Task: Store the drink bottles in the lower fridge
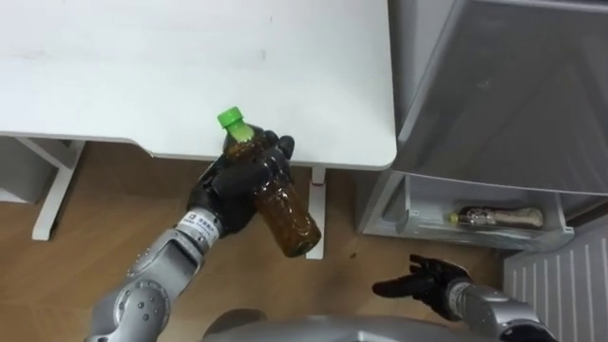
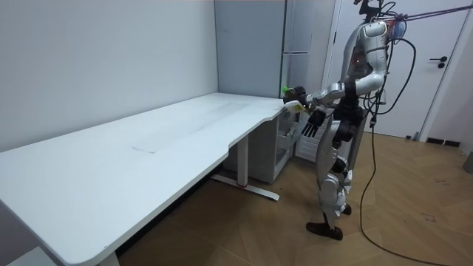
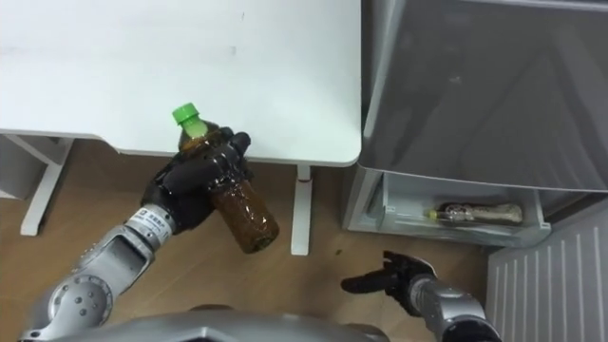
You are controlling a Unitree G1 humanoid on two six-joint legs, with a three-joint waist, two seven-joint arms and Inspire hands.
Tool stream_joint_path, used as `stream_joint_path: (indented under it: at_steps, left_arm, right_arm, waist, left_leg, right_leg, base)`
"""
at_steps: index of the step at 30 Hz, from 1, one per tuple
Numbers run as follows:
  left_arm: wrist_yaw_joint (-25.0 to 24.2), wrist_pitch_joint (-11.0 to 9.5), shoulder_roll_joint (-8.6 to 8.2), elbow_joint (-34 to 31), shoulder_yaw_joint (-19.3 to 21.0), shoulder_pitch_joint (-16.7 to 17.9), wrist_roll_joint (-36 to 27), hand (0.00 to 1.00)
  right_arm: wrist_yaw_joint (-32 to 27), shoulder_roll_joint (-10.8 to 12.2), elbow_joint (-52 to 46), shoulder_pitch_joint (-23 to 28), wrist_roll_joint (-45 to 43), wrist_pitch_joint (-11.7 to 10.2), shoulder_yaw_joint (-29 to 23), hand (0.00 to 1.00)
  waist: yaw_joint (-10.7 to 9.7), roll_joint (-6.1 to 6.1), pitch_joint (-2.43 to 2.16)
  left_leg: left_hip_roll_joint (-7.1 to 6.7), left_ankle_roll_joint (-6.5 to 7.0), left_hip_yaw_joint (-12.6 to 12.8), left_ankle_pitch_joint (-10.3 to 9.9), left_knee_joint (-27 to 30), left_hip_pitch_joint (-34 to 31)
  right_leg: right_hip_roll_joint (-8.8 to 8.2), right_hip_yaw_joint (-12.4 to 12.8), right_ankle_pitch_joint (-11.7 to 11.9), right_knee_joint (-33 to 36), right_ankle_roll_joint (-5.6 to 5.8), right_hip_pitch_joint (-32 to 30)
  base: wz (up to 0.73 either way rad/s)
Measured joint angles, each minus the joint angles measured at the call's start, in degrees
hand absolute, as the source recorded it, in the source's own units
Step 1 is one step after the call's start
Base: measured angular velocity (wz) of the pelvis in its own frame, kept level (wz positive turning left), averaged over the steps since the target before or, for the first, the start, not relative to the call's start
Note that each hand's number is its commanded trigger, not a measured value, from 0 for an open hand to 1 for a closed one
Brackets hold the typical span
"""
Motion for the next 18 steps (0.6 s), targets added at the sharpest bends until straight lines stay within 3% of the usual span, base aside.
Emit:
stream_joint_path:
  at_steps: [4, 9, 12, 15, 18]
  left_arm:
    - [0.01, -0.9, 0.01, 0.16, -0.22, 0.0, 10.17, 1.0]
    - [0.03, -2.29, -0.87, 0.25, -0.2, -0.01, 16.64, 1.0]
    - [0.03, -2.61, -1.34, 0.21, -0.21, -0.02, 18.22, 1.0]
    - [-0.02, -4.01, -2.02, 0.14, -0.27, -0.24, 23.61, 1.0]
    - [-0.05, -4.82, -2.02, 0.13, -0.21, -0.39, 27.78, 1.0]
  right_arm:
    - [1.06, 0.57, -3.71, 0.62, -0.5, -2.07, 0.02, 0.0]
    - [2.16, 0.63, -7.48, 1.65, -1.63, -3.56, 0.66, 0.0]
    - [3.37, 0.66, -8.77, 1.67, -2.8, -3.73, 1.55, 0.0]
    - [5.34, 0.86, -11.15, 1.66, -2.98, -3.95, 2.17, 0.0]
    - [8.48, 1.15, -13.74, 1.79, -3.63, -4.64, 2.21, 0.0]
  waist:
    - [-0.53, -0.19, 0.19]
    - [-0.55, 0.23, 0.42]
    - [-0.59, 0.31, 0.33]
    - [-0.63, 0.5, -0.01]
    - [-0.82, 0.37, 0.03]
  left_leg:
    - [0.13, 0.0, 0.46, 0.0, -0.21, 0.6]
    - [0.38, 0.0, 0.96, 0.0, -0.44, 0.8]
    - [0.46, 0.01, 1.24, -0.01, -0.87, 0.73]
    - [0.58, 0.06, 1.58, 0.03, -0.39, -0.25]
    - [0.58, 0.08, 1.57, 0.03, -0.18, -0.39]
  right_leg:
    - [-0.02, 0.36, 0.02, 0.52, -0.01, 0.12]
    - [0.05, 1.19, 0.07, 1.05, -0.09, -0.07]
    - [0.09, 1.54, 0.08, 1.05, -0.11, -0.46]
    - [0.09, 1.53, 0.14, 1.13, -0.2, -1.2]
    - [0.04, 1.56, 0.14, 1.57, -0.2, -1.47]
  base:
    - [-0.05]
    - [-0.06]
    - [-0.04]
    - [-0.04]
    - [0.0]
